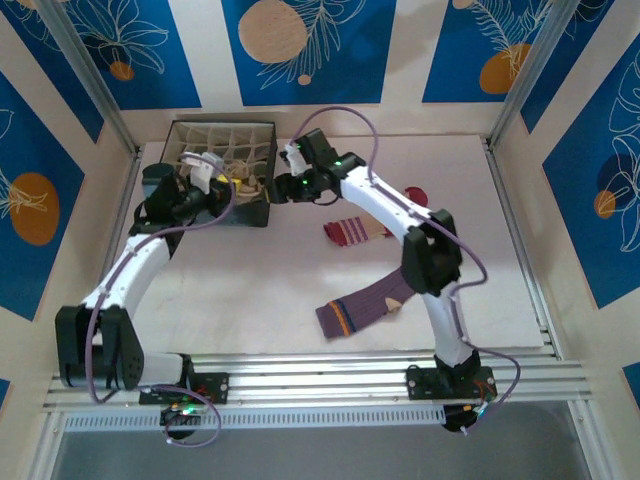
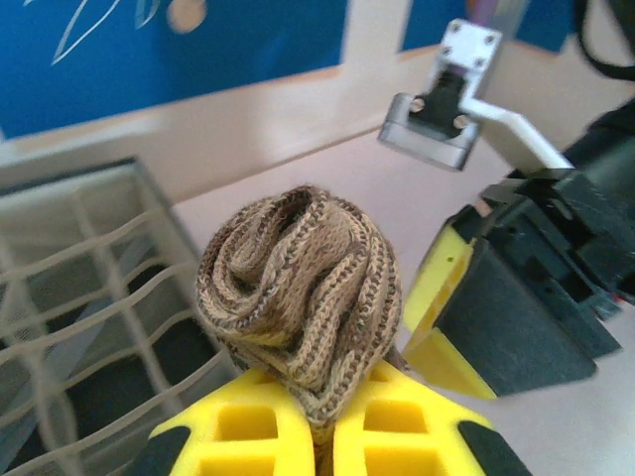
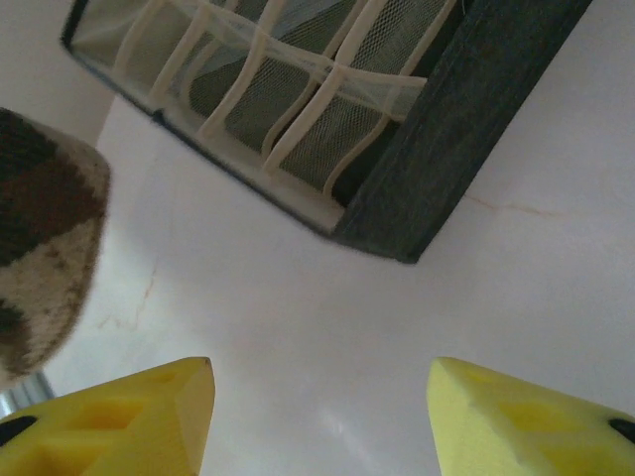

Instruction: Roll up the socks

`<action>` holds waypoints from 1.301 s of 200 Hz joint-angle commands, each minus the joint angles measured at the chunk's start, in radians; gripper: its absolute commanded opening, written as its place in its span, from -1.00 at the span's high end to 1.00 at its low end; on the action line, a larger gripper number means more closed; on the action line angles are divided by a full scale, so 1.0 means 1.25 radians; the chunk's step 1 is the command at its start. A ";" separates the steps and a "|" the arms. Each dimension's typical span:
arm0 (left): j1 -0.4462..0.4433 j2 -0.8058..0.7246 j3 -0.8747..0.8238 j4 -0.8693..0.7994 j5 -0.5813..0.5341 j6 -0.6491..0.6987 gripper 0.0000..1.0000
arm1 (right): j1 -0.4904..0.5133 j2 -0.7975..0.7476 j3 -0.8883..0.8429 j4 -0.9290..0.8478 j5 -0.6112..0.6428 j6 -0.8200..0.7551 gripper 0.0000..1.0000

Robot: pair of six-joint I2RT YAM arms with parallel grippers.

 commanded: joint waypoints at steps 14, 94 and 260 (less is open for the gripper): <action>0.017 0.119 0.093 -0.036 -0.141 0.038 1.00 | 0.006 0.192 0.313 -0.219 0.071 0.057 -0.18; 0.024 0.395 0.278 0.045 -0.134 0.019 1.00 | -0.009 0.282 0.338 -0.134 0.007 0.070 -0.19; 0.052 0.478 0.342 -0.017 -0.139 0.079 1.00 | 0.022 0.268 0.344 -0.084 0.080 0.055 -0.20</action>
